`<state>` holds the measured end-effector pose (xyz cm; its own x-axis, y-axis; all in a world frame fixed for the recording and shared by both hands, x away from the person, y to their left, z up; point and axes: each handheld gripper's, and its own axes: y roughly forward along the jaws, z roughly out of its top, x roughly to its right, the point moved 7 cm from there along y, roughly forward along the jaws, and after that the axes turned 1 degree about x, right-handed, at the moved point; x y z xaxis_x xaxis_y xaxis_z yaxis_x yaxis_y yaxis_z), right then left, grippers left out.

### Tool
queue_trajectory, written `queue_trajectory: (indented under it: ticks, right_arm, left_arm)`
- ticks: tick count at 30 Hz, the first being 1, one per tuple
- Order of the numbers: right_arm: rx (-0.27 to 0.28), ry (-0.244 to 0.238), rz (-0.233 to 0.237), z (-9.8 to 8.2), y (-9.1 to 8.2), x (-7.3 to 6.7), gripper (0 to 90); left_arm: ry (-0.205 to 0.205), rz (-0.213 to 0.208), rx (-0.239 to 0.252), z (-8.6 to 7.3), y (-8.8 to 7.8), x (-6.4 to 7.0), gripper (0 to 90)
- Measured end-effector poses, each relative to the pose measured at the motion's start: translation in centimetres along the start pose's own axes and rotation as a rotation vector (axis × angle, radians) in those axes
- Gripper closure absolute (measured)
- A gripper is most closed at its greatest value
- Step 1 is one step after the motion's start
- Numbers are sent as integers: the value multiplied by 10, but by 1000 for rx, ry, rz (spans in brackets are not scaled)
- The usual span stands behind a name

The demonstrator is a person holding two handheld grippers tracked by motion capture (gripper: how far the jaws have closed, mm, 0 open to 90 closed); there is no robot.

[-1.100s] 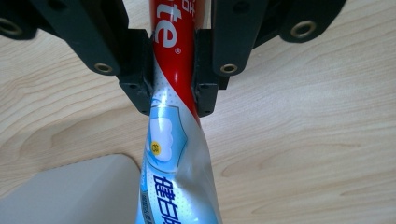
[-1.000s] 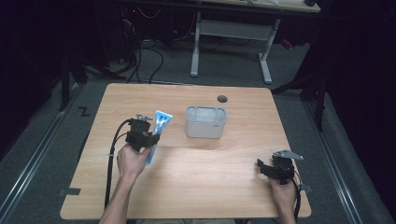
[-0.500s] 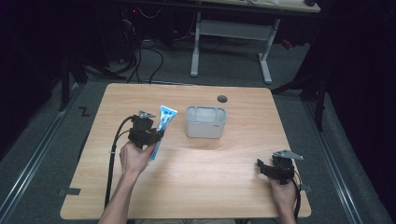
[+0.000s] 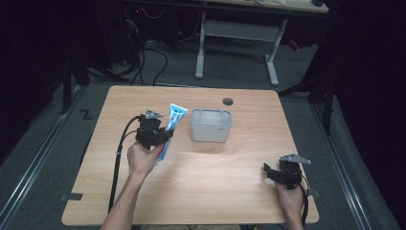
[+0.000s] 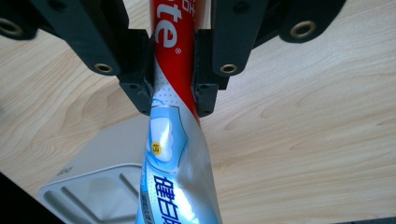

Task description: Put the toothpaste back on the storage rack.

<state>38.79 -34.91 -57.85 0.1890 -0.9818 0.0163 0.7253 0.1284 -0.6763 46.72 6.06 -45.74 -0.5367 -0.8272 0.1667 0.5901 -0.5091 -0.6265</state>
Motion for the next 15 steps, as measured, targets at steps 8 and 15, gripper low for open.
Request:
queue_trajectory:
  ticks: [8, 15]
  right_arm:
    - [0, 0, 0, 0, 0, 0, 308]
    - [1, -1, 0, 0, 0, 0, 308]
  left_arm:
    - [1, -21, 25, 7, 3, 3, 733]
    - [13, -38, 35, 16, 7, 8, 733]
